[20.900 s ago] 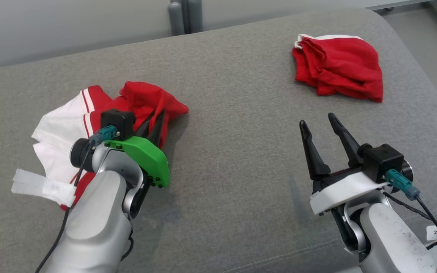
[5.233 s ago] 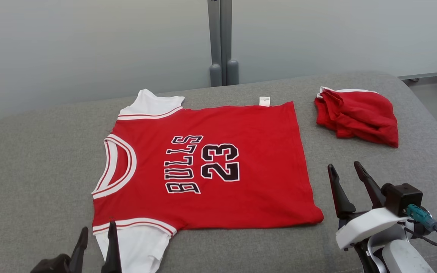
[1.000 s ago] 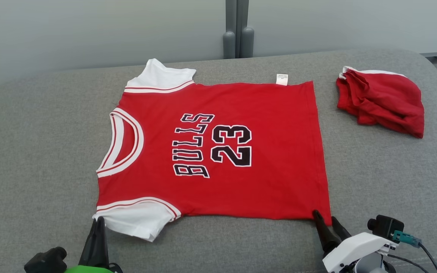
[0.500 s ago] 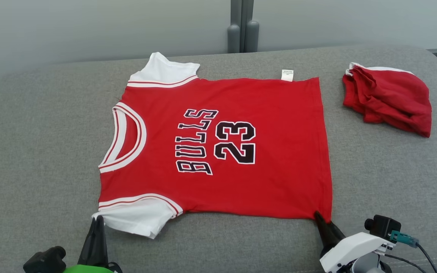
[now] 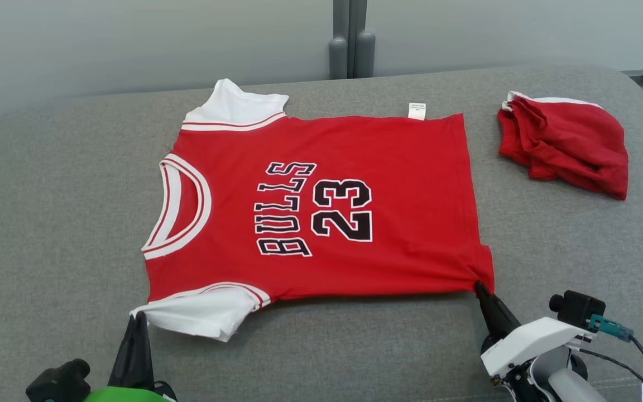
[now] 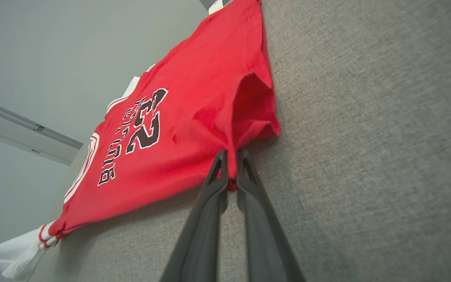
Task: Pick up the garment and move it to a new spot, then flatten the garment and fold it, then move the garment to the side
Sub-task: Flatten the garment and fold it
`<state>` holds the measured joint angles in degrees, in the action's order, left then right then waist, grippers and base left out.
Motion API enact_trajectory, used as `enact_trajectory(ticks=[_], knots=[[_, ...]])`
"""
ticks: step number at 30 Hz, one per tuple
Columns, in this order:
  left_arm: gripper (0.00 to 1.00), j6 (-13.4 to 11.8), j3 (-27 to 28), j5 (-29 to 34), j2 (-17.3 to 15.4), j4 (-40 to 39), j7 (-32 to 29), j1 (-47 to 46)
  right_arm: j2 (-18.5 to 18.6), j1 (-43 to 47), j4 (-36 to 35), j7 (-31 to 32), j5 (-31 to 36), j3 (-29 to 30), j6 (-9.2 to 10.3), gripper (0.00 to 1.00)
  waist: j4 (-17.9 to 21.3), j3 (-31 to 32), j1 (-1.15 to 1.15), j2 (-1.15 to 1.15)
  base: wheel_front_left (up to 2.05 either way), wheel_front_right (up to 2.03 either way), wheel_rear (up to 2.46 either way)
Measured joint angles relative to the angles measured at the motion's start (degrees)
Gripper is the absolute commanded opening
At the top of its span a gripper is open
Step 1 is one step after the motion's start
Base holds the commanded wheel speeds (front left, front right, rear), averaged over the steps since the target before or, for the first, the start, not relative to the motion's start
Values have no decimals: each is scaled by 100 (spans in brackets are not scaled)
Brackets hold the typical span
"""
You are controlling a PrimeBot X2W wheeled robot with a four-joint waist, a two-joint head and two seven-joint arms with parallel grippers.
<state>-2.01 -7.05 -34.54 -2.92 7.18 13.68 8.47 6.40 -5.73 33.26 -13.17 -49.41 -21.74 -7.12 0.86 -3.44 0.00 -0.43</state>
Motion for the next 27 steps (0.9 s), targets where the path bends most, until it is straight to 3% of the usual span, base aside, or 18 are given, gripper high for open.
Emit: enact_trajectory(ticks=[18, 27], knots=[[0, 4, 431, 16, 11, -938, 58, 0, 565, 88, -1012, -91, 104, 7, 0, 0, 96, 270, 0, 0, 0, 0, 0], [0, 0, 471, 96, 19, -1190, 59, 367, 743, 388, -1037, -88, 264, -147, -1, 0, 47, 378, 0, 0, 0, 0, 0]])
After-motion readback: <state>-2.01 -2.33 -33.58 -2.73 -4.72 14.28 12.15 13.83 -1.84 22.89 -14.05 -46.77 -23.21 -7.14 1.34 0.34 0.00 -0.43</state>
